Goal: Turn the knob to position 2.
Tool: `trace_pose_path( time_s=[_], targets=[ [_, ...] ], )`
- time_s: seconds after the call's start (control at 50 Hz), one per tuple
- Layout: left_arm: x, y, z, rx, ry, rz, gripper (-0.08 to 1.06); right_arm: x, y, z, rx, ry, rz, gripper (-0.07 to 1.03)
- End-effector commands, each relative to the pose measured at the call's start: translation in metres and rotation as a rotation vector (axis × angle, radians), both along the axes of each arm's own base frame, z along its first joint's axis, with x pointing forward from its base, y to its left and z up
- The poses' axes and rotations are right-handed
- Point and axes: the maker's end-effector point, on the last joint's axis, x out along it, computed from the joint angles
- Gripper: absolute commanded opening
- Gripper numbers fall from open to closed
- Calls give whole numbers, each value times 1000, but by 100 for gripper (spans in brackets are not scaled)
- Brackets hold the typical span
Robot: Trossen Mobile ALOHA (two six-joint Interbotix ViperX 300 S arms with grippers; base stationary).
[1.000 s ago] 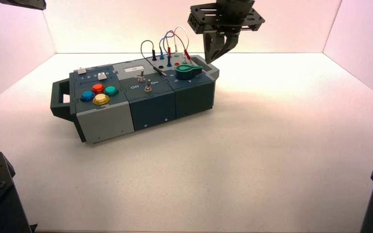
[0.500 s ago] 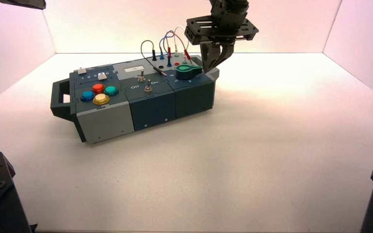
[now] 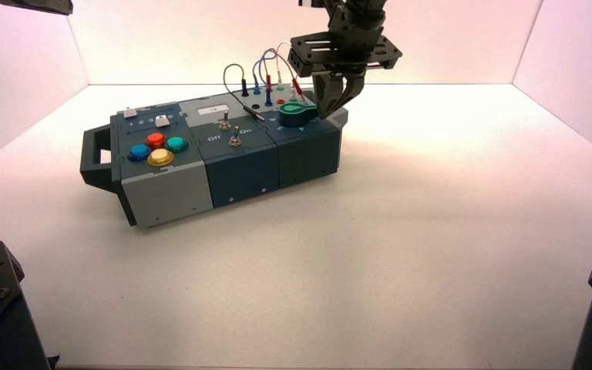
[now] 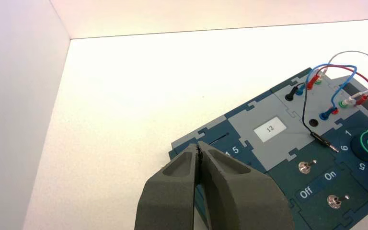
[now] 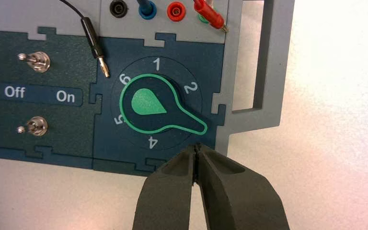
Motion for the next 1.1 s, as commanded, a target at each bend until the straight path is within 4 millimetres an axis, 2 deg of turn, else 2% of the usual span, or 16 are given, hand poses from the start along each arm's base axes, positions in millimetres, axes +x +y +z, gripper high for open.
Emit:
trace_pose_path(
  time_s=[0.02,1.1],
  targets=[
    [9,1,18,4,-52,1,-3,12,6,15,28,-48,-2,-2],
    [8,1,20,9,-60,-3,-3,32,16,18,44,-82,-1,-2]
  ],
)
